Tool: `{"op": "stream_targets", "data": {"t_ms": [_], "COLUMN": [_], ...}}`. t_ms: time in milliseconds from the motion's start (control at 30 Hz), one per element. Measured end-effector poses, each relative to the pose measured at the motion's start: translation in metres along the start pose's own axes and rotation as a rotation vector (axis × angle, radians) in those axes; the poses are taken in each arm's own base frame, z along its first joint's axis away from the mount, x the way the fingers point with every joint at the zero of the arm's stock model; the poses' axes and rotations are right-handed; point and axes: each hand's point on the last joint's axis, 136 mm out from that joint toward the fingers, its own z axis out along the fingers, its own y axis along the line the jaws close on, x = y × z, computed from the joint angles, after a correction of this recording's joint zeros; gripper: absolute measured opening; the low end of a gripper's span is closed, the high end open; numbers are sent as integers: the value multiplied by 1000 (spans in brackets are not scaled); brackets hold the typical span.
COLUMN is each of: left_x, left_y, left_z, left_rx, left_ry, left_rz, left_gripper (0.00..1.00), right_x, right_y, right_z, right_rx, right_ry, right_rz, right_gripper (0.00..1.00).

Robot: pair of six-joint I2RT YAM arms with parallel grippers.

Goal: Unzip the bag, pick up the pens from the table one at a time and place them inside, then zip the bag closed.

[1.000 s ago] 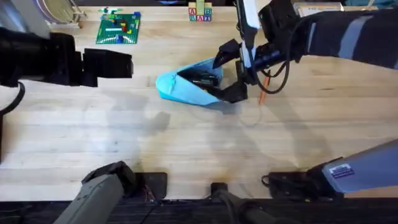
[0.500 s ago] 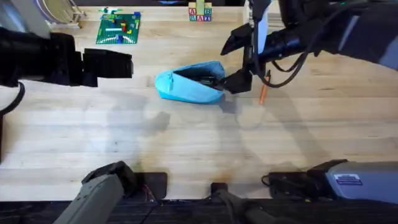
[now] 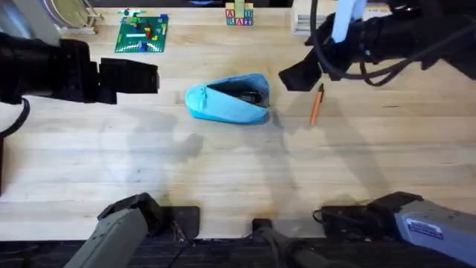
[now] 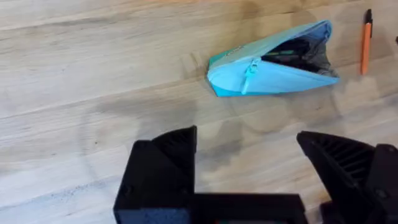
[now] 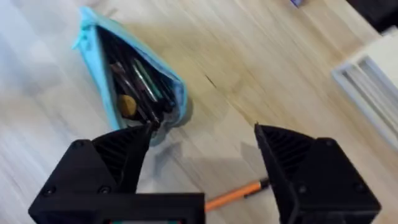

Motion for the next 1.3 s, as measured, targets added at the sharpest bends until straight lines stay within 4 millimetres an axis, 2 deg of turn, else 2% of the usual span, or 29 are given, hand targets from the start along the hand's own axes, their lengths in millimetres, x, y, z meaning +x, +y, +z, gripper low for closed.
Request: {"op": "stream_targets", "data": {"t_ms": [200, 433, 700, 833, 1300], "left_x": [0, 0, 0, 0, 0], "left_y": [0, 0, 0, 0, 0], "left_z": [0, 0, 0, 0, 0], "left_rx": [0, 0, 0, 0, 0], "left_ry": [0, 0, 0, 0, 0], "left_rz": [0, 0, 0, 0, 0], "left_gripper": [995, 996, 996, 996, 996], "right_x": [19, 53, 76, 81, 118], "right_y": [-15, -29, -35, -35, -54], "right_z": [-18, -29, -38, -39, -23], "right_rx": [140, 287, 371, 387, 487], "right_ry": [80, 207, 293, 310, 383], "right_rz": [169, 354, 430, 471, 884], "right_gripper": [998, 998, 998, 997, 998]}}
